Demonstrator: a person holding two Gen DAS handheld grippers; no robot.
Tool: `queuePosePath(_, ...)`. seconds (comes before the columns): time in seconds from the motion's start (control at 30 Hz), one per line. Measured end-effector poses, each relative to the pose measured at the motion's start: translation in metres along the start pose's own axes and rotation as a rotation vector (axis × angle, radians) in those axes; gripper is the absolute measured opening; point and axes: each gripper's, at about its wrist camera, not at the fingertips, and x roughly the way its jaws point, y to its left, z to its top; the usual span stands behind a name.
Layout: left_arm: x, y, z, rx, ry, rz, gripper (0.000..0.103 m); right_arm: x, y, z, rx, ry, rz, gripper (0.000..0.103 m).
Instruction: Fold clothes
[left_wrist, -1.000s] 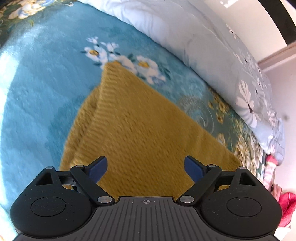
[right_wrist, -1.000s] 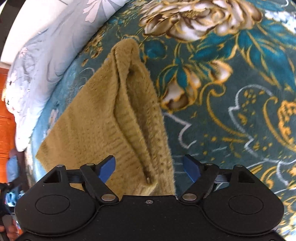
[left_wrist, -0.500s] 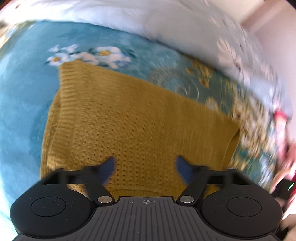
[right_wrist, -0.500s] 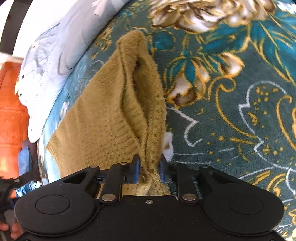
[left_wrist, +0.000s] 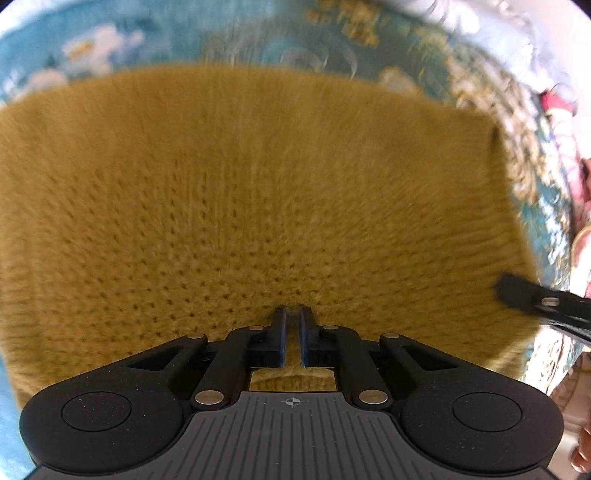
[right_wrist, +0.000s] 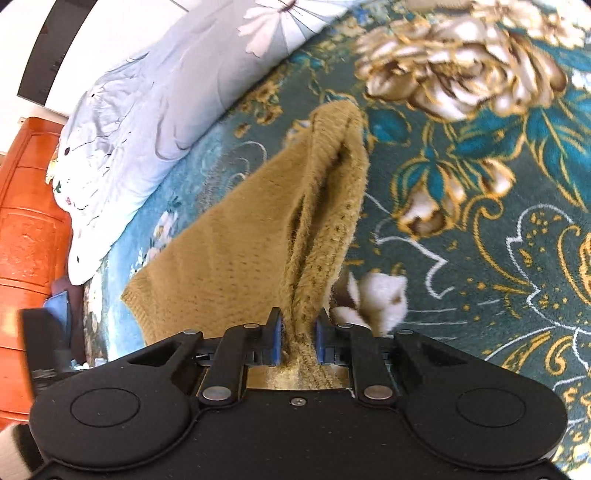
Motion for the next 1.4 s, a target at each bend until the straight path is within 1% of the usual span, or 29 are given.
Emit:
queuePosePath(0.07, -0.002, 0.006, 0.003, -0.008, 0.011, -0.036, 0.006, -0.004, 0.016, -0.002, -0.017, -0.018, -0.018, 0.018)
queuePosePath(0.13, -0.016, 0.014, 0.002, 0.009, -0.016, -0.077, 0.006, -0.004, 0.034, -0.003, -0.037, -0.030, -0.034, 0.018)
queuePosePath(0.2, -0.037, 0.031, -0.005, 0.016, -0.068, -0.107, 0.010, 0.000, 0.056, -0.003, -0.063, -0.036, -0.055, 0.018)
queuePosePath(0.27, -0.059, 0.061, -0.011, -0.024, -0.112, -0.126, 0.019, 0.005, 0.080, -0.004, -0.097, -0.040, -0.059, 0.018)
queuePosePath(0.4, -0.097, 0.137, -0.028, -0.173, -0.173, -0.129, 0.025, 0.019, 0.139, -0.008, -0.221, -0.029, -0.032, 0.018)
queuePosePath(0.47, -0.115, 0.171, -0.040, -0.237, -0.202, -0.115, 0.030, 0.030, 0.167, -0.014, -0.283, -0.005, -0.010, 0.018)
queuePosePath(0.53, -0.130, 0.202, -0.053, -0.288, -0.227, -0.095, 0.031, 0.046, 0.195, -0.023, -0.356, 0.033, 0.009, 0.018)
queuePosePath(0.63, -0.146, 0.238, -0.076, -0.369, -0.252, -0.085, 0.033, 0.074, 0.227, -0.039, -0.438, 0.107, 0.028, 0.018)
queuePosePath(0.7, -0.152, 0.254, -0.088, -0.412, -0.261, -0.086, 0.033, 0.097, 0.244, -0.051, -0.478, 0.163, 0.023, 0.018)
queuePosePath(0.83, -0.150, 0.273, -0.100, -0.469, -0.257, -0.107, 0.033, 0.148, 0.268, -0.072, -0.533, 0.261, -0.034, 0.018)
queuePosePath(0.9, -0.149, 0.275, -0.102, -0.466, -0.252, -0.119, 0.035, 0.166, 0.277, -0.083, -0.554, 0.294, -0.062, 0.018)
queuePosePath(0.97, -0.148, 0.274, -0.101, -0.454, -0.251, -0.129, 0.041, 0.179, 0.283, -0.089, -0.571, 0.320, -0.090, 0.018)
queuePosePath(1.0, -0.149, 0.274, -0.100, -0.445, -0.251, -0.134, 0.041, 0.184, 0.285, -0.091, -0.576, 0.326, -0.106, 0.018)
queuePosePath(1.07, -0.149, 0.272, -0.096, -0.428, -0.251, -0.143, 0.043, 0.189, 0.285, -0.092, -0.572, 0.334, -0.119, 0.020)
queuePosePath(1.13, -0.151, 0.269, -0.089, -0.412, -0.256, -0.150, 0.045, 0.192, 0.283, -0.091, -0.572, 0.337, -0.118, 0.025)
queuePosePath(1.2, -0.151, 0.265, -0.082, -0.393, -0.266, -0.158, 0.048, 0.193, 0.286, -0.098, -0.590, 0.345, -0.090, 0.029)
queuePosePath(1.3, -0.152, 0.260, -0.069, -0.361, -0.278, -0.167, 0.050, 0.187, 0.287, -0.107, -0.614, 0.346, -0.063, 0.030)
queuePosePath(1.33, -0.149, 0.258, -0.061, -0.347, -0.284, -0.172, 0.052, 0.183, 0.286, -0.108, -0.608, 0.337, -0.056, 0.029)
queuePosePath(1.4, -0.149, 0.254, -0.051, -0.304, -0.299, -0.187, 0.060, 0.171, 0.281, -0.106, -0.565, 0.307, -0.045, 0.029)
